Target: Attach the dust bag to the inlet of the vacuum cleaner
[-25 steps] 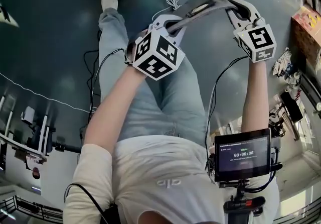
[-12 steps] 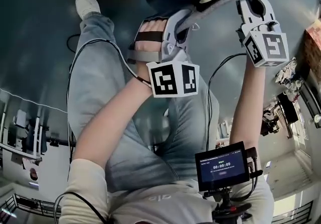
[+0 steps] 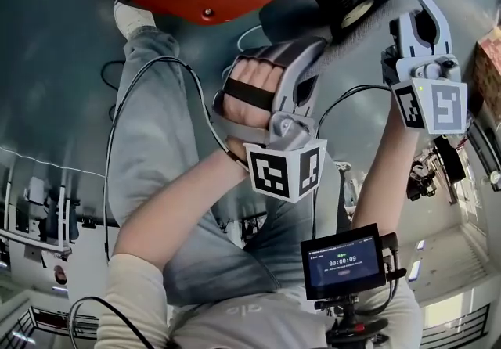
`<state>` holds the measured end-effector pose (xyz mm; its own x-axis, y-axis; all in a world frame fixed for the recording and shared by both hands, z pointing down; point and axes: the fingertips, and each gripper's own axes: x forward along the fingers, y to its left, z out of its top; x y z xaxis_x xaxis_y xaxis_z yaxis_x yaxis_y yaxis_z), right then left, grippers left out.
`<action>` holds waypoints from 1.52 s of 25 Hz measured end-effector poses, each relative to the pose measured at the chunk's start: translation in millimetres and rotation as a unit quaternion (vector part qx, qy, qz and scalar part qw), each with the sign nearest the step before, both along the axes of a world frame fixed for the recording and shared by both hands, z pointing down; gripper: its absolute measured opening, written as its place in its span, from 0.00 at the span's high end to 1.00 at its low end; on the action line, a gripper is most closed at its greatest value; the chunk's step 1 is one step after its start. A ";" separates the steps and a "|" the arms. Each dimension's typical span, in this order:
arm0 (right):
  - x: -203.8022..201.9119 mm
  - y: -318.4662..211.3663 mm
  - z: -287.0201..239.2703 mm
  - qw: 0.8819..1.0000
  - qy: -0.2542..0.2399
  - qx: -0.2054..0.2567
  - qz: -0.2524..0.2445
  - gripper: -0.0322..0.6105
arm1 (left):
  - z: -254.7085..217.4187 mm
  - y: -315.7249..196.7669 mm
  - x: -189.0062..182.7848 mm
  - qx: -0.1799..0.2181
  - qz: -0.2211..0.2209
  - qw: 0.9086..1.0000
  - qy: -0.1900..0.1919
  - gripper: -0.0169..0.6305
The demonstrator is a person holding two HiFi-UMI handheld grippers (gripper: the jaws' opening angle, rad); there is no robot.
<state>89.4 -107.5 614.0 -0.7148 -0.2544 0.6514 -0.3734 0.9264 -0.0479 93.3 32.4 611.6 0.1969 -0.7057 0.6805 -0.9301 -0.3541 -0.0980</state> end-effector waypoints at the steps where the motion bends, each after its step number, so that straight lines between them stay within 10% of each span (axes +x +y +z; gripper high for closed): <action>1: -2.9 8.6 1.4 1.000 0.019 0.002 -0.003 0.92 | 1.9 9.5 -5.9 -0.014 0.008 1.000 0.001 0.95; 8: 33.8 22.0 46.0 0.998 0.049 -0.033 0.012 0.92 | 42.2 15.4 -12.6 -0.068 -0.016 0.997 -0.018 0.95; 22: 12.7 28.9 61.7 0.999 0.029 -0.028 -0.003 0.92 | 37.4 13.4 -47.9 -0.037 -0.049 0.998 -0.019 0.95; 32: 34.5 29.9 45.5 0.947 -0.098 -0.264 0.152 0.78 | 42.3 14.3 -49.1 -0.060 -0.093 0.993 0.041 0.95; 38: 42.2 27.4 40.4 0.959 -0.083 -0.198 0.184 0.70 | 45.7 11.6 -53.8 -0.077 -0.124 0.985 0.088 0.95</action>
